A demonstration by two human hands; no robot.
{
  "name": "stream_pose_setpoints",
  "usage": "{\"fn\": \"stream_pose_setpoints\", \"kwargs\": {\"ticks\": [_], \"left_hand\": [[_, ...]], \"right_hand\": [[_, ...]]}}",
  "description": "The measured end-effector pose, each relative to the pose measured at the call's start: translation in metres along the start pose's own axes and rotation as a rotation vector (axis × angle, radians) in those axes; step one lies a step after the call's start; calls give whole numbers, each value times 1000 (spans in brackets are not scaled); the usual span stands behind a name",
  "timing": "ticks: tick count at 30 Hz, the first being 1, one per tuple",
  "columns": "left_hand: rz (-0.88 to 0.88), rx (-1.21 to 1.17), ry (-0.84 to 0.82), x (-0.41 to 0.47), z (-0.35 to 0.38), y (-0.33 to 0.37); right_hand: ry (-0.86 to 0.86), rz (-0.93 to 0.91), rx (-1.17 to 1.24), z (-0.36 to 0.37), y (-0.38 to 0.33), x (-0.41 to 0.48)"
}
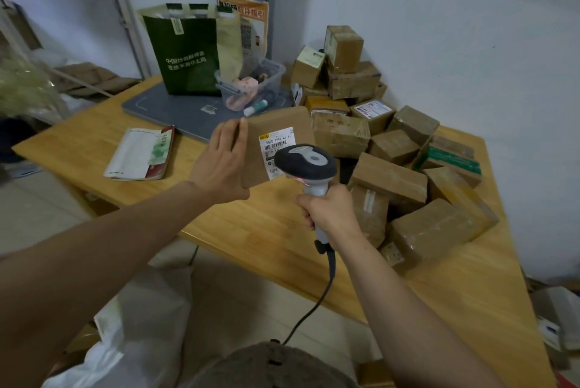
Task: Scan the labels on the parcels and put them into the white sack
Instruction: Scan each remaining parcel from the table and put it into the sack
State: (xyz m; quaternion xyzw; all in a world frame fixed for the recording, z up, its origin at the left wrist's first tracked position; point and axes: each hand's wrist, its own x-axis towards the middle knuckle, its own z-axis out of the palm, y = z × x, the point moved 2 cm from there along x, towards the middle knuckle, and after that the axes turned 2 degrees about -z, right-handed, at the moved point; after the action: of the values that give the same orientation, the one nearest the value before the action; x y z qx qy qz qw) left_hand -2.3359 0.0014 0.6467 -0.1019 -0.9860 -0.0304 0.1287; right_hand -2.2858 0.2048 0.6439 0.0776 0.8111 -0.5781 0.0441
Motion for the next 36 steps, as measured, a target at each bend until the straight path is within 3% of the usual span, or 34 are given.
{"fn": "stream_pose_setpoints", "kwargs": {"ticks": [9, 18, 36], "left_hand": [[-104, -39, 6, -10, 15, -24], [-776, -466, 91, -78, 41, -104], [-1500, -462, -82, -267, 59, -227]], "right_hand": [[-77, 8, 56, 18, -7, -2], [-255, 86, 102, 75, -4, 4], [-752, 240, -153, 301, 17, 14]]}}
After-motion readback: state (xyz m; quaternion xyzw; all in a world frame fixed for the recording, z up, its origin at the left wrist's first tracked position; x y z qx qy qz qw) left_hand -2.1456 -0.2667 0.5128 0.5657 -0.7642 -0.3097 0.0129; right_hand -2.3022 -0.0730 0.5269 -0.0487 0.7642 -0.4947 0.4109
